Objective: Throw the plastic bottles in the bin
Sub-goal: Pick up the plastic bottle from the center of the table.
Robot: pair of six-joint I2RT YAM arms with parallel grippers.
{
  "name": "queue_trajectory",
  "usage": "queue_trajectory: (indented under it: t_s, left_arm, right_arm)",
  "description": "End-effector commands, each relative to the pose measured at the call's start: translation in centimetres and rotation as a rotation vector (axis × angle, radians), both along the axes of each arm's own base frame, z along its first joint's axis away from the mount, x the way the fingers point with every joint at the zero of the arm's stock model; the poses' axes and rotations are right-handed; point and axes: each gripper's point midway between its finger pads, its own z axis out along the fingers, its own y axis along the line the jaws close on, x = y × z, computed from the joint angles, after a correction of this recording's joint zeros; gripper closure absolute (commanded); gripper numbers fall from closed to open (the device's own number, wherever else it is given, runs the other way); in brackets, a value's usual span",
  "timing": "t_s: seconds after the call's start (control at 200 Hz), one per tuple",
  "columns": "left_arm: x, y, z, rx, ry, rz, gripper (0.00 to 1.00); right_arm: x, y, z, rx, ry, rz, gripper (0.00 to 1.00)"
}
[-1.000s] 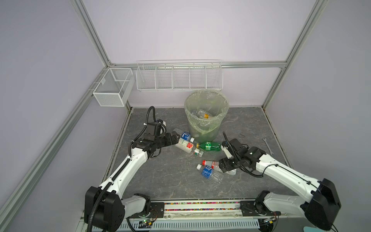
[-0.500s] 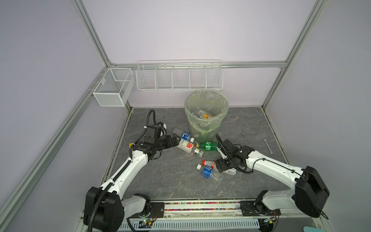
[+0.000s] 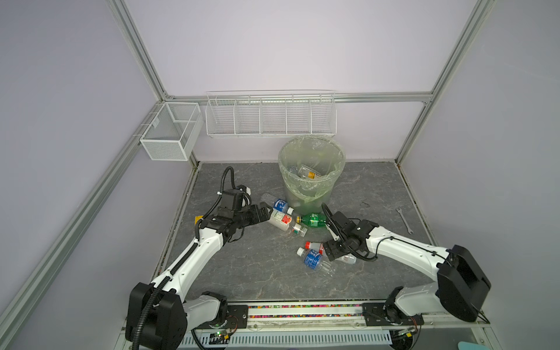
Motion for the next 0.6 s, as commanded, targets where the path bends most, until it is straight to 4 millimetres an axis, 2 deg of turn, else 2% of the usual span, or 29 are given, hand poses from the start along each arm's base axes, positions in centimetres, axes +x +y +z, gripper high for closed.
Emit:
queue_trajectory:
  t_s: [0.0, 0.4, 0.55, 0.595]
  left_arm:
    - [0.6, -0.2, 0.5, -0.020, -0.010, 0.004, 0.01]
    - [0.2, 0.0, 0.4, -0.020, -0.003, 0.014, 0.01]
    - [-0.1, 0.4, 0.5, -0.019, -0.013, 0.028, 0.01]
    - [-0.1, 0.4, 0.6, -0.021, -0.016, 0.029, 0.01]
  right_arm:
    - [0.1, -0.2, -0.6, -0.018, -0.006, -0.012, 0.12]
    - [-0.1, -0.4, -1.9, -0.031, 0.015, -0.031, 0.08]
    - [0.1, -0.4, -2.2, -0.044, 0.011, -0.036, 0.00]
    - [0.1, -0.5, -2.3, -0.051, 0.015, -0.035, 0.03]
